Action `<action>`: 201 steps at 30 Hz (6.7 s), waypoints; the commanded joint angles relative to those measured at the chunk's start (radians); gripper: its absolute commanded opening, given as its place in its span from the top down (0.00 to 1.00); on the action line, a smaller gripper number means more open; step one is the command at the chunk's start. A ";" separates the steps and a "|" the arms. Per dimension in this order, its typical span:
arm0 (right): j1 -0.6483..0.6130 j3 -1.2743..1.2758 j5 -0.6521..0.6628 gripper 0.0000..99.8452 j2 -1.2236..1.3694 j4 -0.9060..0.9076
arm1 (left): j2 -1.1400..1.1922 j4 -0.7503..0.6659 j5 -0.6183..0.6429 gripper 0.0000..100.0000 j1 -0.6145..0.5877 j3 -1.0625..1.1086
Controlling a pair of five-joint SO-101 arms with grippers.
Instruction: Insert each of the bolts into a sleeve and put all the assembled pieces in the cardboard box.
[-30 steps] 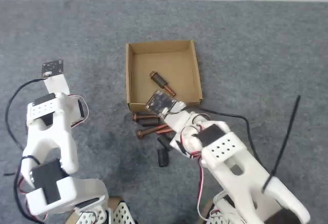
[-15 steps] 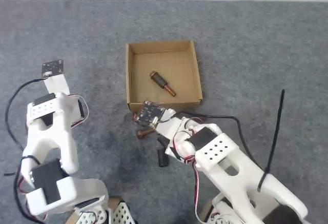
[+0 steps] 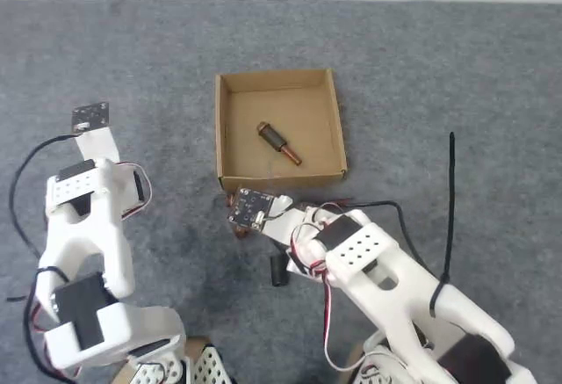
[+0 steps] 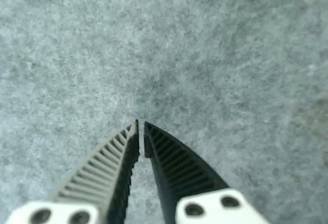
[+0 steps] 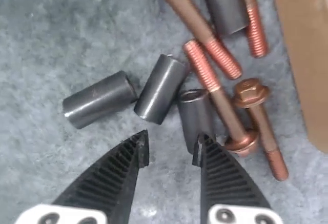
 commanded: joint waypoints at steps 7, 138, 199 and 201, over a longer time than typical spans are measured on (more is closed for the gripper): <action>0.018 -0.032 0.020 0.86 0.027 -0.058 | -0.011 -0.012 -0.009 0.99 0.000 -0.048; 0.565 -0.227 -0.199 0.92 0.274 0.025 | -0.020 0.000 -0.049 0.99 -0.003 -0.033; 0.667 -0.284 -0.285 0.99 0.315 0.015 | -0.239 0.359 -0.052 0.85 0.666 -0.036; 0.667 -0.284 -0.285 0.99 0.315 0.015 | -0.176 0.319 -0.074 0.85 0.681 -0.036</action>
